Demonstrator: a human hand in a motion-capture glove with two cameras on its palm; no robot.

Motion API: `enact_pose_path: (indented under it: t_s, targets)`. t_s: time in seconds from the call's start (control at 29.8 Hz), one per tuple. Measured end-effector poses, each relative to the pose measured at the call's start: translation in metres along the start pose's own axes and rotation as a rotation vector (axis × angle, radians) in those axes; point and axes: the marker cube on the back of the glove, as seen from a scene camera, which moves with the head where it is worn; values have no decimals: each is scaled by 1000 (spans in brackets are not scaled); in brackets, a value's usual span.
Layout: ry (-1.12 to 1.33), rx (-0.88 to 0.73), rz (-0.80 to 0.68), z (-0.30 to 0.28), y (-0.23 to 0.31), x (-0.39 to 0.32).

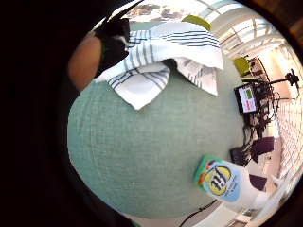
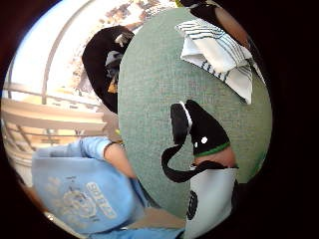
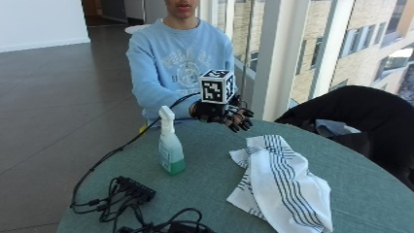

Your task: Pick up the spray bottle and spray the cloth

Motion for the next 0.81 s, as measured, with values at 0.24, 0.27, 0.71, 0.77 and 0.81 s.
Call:
enact_pose_path:
  t_s: [0.24,0.27,0.71,0.77,0.81]
  targets:
    - [5,-6,2,0,0,3]
    - [3,-7,4,1,0,4]
    - [15,-10,-8,1,-2,1]
    - [12,-8,-4,1,-1,0]
    - [10,-7,-2,1,-1,0]
